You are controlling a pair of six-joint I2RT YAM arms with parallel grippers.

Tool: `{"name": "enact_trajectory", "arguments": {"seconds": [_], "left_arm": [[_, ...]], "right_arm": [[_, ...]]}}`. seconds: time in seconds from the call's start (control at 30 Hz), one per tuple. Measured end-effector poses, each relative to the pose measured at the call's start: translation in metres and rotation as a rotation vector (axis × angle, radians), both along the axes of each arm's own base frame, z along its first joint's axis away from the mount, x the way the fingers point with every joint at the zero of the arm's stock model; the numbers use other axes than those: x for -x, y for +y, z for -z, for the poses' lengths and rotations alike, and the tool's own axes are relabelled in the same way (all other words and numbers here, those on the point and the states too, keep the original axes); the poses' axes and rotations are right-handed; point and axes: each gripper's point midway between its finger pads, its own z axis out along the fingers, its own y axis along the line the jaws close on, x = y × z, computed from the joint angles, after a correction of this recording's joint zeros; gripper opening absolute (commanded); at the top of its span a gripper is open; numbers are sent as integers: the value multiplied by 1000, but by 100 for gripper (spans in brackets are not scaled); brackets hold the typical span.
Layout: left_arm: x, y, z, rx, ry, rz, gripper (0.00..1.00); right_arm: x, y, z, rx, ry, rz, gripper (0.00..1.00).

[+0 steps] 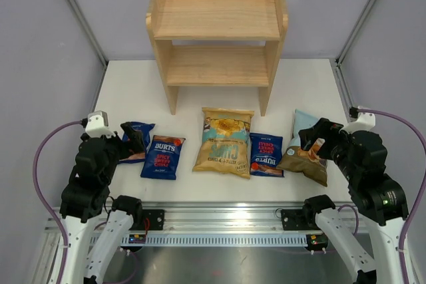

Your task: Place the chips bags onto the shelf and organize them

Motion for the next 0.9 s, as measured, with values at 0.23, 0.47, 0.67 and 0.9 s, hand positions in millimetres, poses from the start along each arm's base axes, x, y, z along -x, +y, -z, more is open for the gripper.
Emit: {"name": "enact_trajectory", "arguments": {"seconds": [0.23, 0.47, 0.67, 0.9], "left_arm": [[1, -17, -3, 46, -10, 86, 99], [-24, -89, 16, 234, 77, 387, 99], [-38, -149, 102, 317, 370, 543, 99], [-47, -200, 156, 317, 519, 644, 99]], "right_arm": [[0, 3, 2, -23, -5, -7, 99], [7, 35, 15, -126, -11, -160, 99], [19, 59, 7, -200, -43, -297, 99], [33, 70, 4, -231, -56, -377, 99]]}}
